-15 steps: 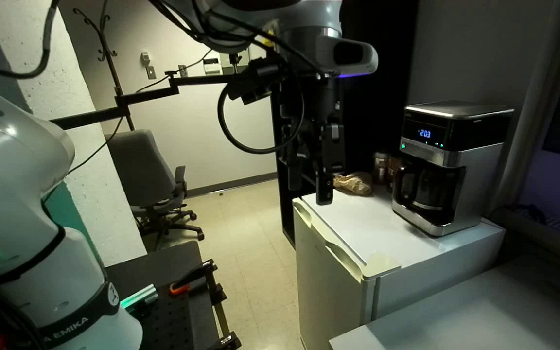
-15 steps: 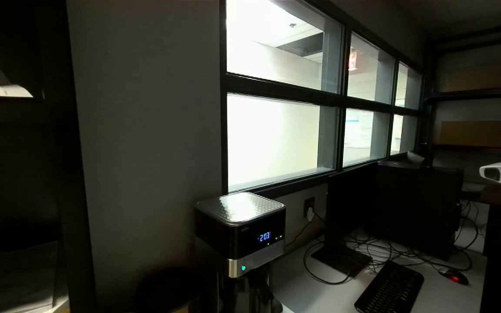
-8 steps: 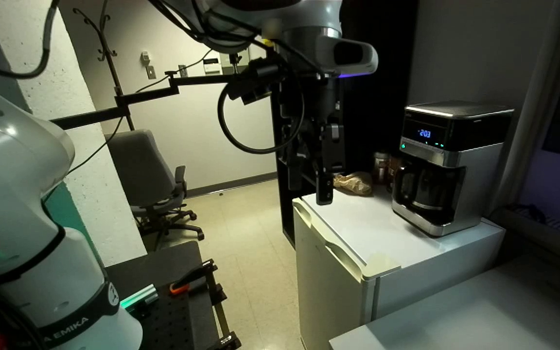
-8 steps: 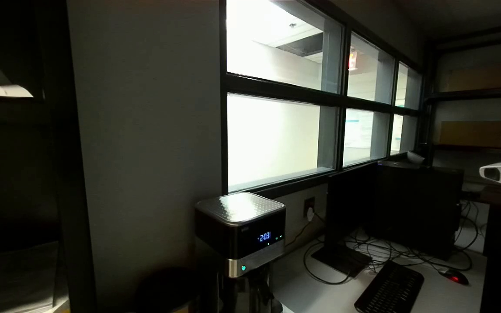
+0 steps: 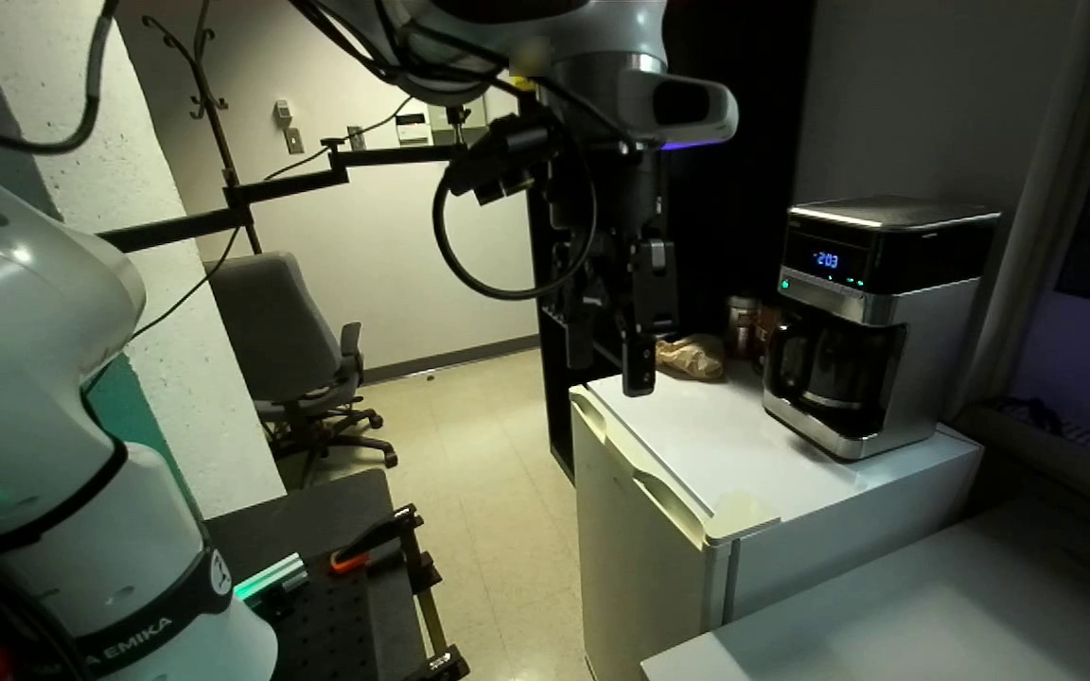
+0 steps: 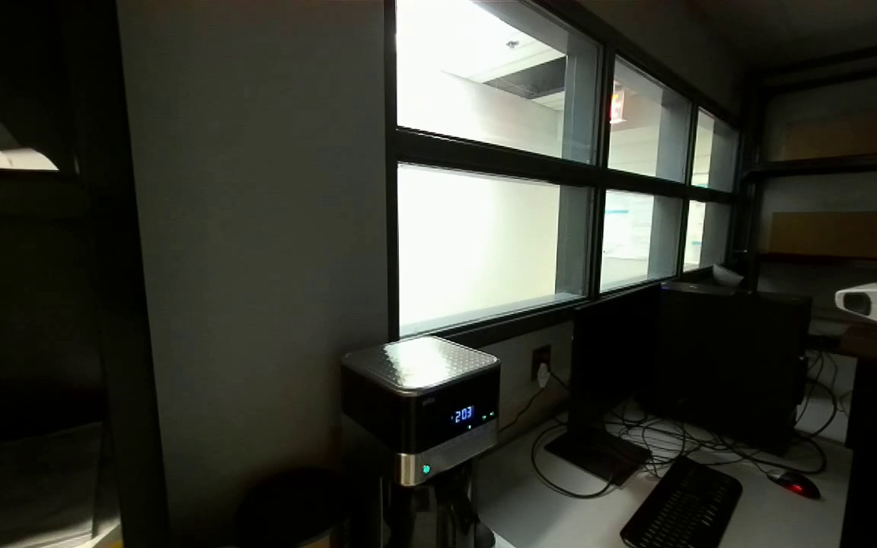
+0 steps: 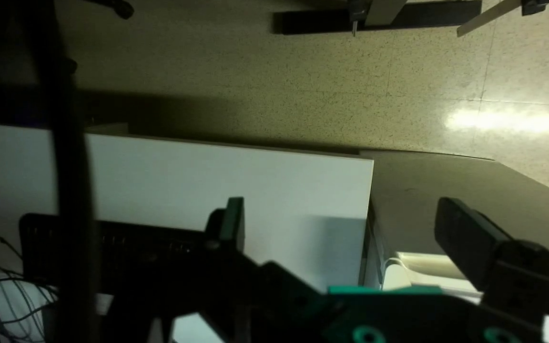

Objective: Tap the right side of the coffee machine

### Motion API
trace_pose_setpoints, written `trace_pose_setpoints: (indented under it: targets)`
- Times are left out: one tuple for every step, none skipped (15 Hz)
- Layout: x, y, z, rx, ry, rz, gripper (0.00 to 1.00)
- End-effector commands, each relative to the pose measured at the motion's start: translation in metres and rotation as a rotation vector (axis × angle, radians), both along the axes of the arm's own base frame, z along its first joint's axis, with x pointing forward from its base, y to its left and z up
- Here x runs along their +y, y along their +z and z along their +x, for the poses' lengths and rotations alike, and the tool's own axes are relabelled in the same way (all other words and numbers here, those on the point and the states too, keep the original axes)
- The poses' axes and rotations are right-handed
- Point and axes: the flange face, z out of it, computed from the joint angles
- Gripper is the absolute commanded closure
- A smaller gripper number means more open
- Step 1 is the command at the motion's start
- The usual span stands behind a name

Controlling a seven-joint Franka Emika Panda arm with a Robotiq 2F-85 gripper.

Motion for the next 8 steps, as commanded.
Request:
trace_pose_setpoints:
  targets:
    - [-0.001, -0.001, 0.022, -0.035, 0.053, -0.021, 0.0]
    - [0.001, -0.001, 0.028, -0.054, 0.072, -0.032, 0.0]
    - [0.002, -0.001, 0.034, -0.071, 0.091, -0.039, 0.0]
    - [0.004, -0.002, 0.043, -0.093, 0.117, -0.042, 0.0]
    - [0.007, -0.003, 0.05, -0.11, 0.139, -0.044, 0.0]
    - [0.008, -0.004, 0.058, -0.129, 0.161, -0.046, 0.0]
    - [0.01, -0.004, 0.064, -0.145, 0.179, -0.046, 0.0]
    - [0.012, -0.004, 0.071, -0.162, 0.204, -0.048, 0.01]
